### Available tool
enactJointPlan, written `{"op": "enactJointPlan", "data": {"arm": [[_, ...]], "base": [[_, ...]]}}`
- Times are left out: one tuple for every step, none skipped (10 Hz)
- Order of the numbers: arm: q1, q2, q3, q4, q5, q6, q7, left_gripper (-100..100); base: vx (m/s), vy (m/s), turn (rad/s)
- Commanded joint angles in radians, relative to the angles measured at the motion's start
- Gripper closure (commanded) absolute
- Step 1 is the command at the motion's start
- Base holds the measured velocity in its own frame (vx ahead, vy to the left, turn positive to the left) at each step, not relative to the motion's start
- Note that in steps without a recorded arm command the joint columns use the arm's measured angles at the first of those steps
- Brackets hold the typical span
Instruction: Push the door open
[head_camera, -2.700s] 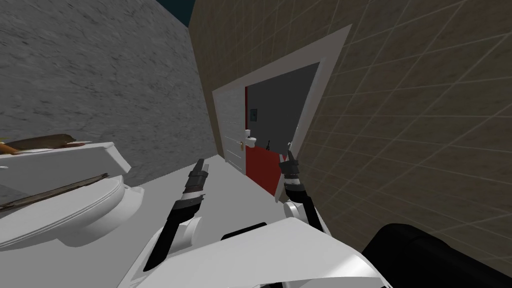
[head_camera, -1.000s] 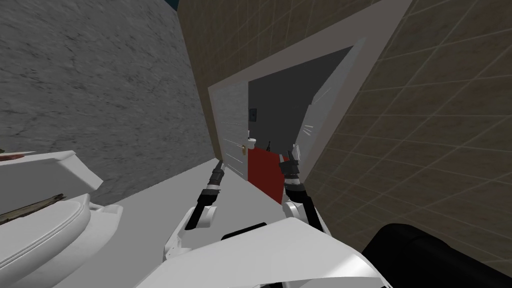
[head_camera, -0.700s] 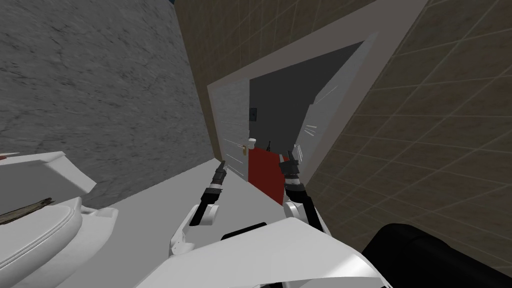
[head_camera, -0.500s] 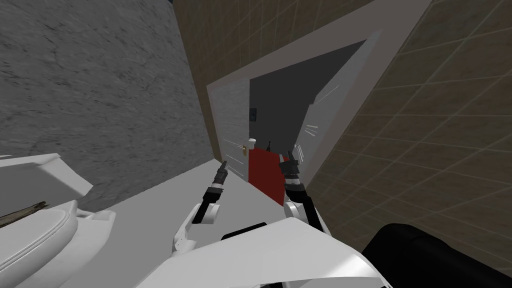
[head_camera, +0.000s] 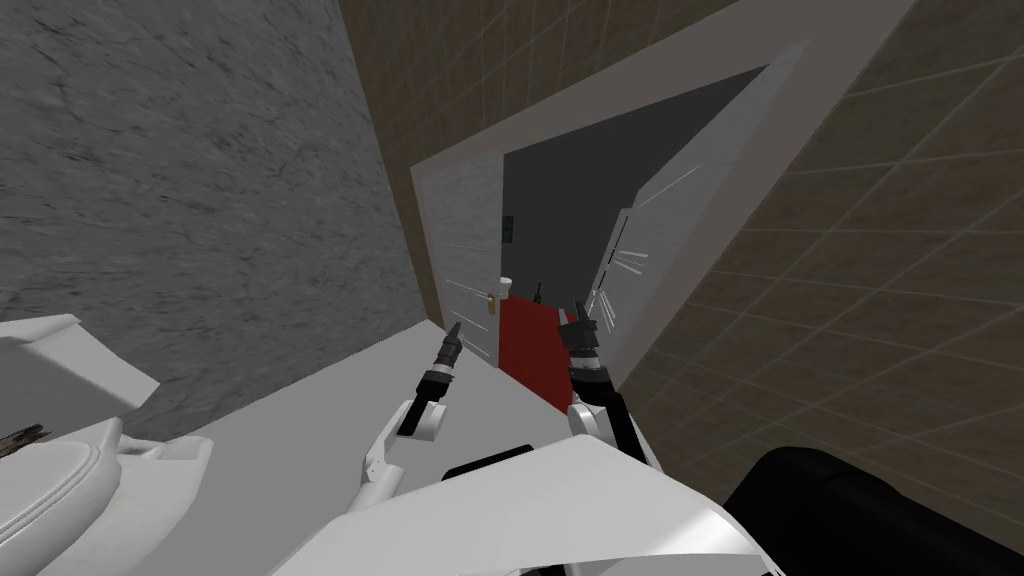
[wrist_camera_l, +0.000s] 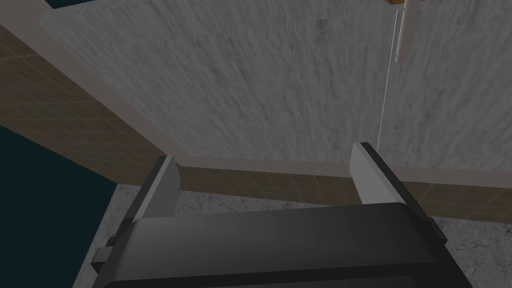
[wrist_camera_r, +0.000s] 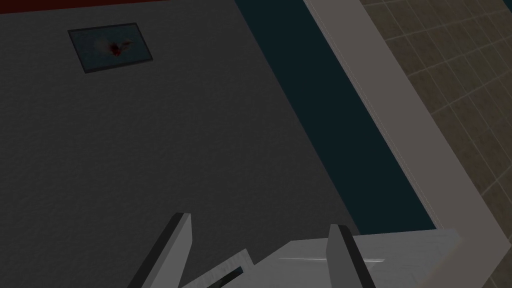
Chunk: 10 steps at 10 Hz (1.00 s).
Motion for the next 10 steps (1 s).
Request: {"op": "enactJointPlan", "data": {"arm": [[-0.023,-0.002,-0.010,0.038,-0.002,-0.002,0.012,-100],[-0.037,-0.002,-0.016,0.059,-0.003,-0.002,0.019,-100],[-0.050,-0.003,-0.022,0.080,-0.005,-0.003,0.026,-100],[-0.063,-0.003,-0.029,0.101,-0.006,-0.003,0.033,-100],[-0.076,-0.003,-0.035,0.122,-0.007,-0.004,0.040,-100],[-0.089,-0.004,-0.041,0.143,-0.008,-0.004,0.047,-100],[-0.102,-0.005,-0.047,0.164,-0.009,-0.004,0.054,-100],[-0.115,-0.006,-0.053,0.184,-0.010,-0.005,0.061,-100],[-0.141,-0.009,-0.065,0.225,-0.013,-0.006,0.075,-100],[-0.153,-0.010,-0.071,0.246,-0.014,-0.006,0.082,-100]], "base": [[0.087,0.055,-0.024],[0.088,0.081,-0.023],[0.080,0.078,-0.033],[0.092,0.058,-0.031],[0.089,0.056,-0.032],[0.102,0.072,-0.028],[0.106,0.067,-0.024],[0.089,0.071,-0.027],[0.119,0.116,-0.045],[0.127,0.108,-0.044]]}}
